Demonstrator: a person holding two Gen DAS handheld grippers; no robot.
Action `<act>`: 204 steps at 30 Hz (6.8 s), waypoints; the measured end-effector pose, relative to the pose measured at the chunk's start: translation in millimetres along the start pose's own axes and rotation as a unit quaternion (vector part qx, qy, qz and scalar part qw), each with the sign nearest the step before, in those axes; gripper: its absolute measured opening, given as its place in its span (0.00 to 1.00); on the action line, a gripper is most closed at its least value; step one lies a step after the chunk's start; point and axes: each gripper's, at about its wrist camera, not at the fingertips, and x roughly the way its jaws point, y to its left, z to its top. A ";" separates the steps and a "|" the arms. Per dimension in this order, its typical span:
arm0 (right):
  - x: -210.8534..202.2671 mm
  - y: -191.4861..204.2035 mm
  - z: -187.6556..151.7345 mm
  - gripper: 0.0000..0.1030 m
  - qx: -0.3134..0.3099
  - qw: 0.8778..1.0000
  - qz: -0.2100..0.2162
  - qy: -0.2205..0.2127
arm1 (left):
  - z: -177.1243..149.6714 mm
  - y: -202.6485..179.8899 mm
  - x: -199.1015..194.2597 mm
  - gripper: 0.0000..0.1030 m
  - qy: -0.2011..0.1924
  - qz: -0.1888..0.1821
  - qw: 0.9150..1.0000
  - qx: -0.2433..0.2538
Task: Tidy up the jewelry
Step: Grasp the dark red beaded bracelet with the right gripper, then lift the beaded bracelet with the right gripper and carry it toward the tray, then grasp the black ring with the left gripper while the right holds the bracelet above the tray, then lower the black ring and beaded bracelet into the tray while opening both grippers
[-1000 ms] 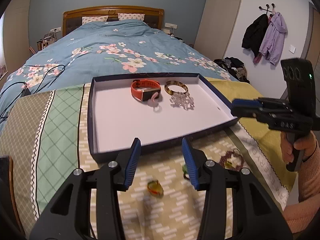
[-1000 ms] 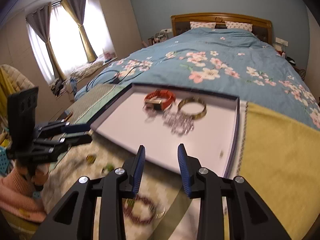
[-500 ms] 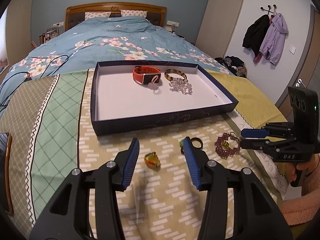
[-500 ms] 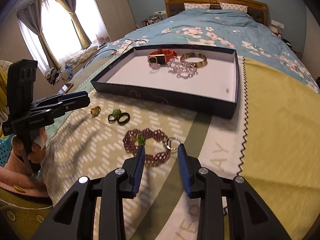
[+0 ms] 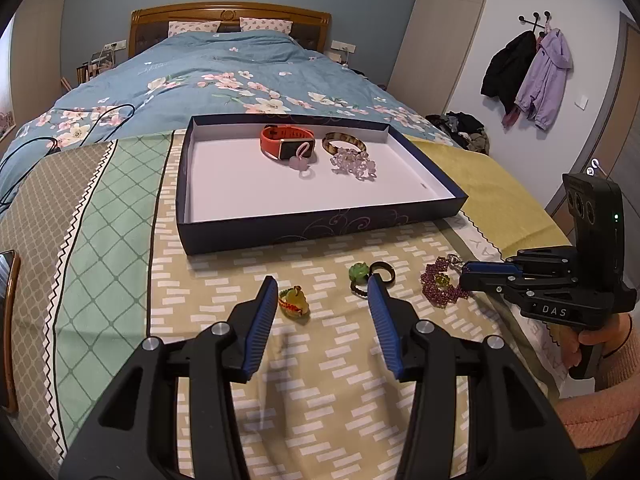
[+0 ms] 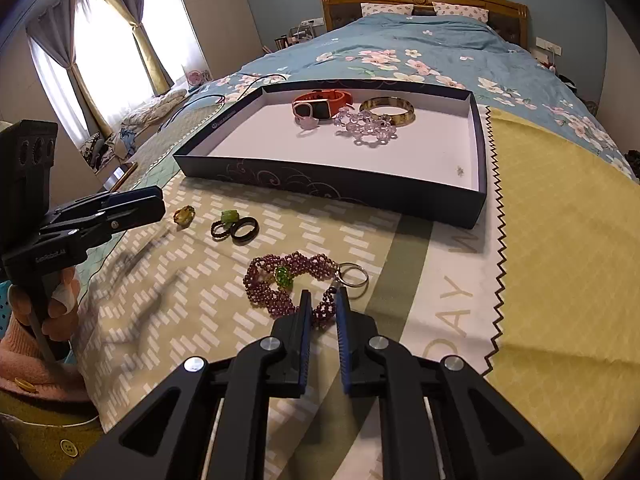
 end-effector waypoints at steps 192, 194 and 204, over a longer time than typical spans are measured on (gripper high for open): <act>66.9 -52.4 135.2 0.01 0.097 0.987 0.106 -0.069 | 107.6 -0.1 140.2 0.22 0.067 0.034 0.997 0.030; 68.9 -53.8 135.1 0.01 0.097 0.988 0.100 -0.067 | 108.0 -0.7 143.3 0.22 0.070 0.034 0.997 0.028; 78.4 -59.9 133.4 0.03 0.099 0.991 0.069 -0.055 | 111.7 1.0 148.7 0.22 0.065 0.033 0.997 0.021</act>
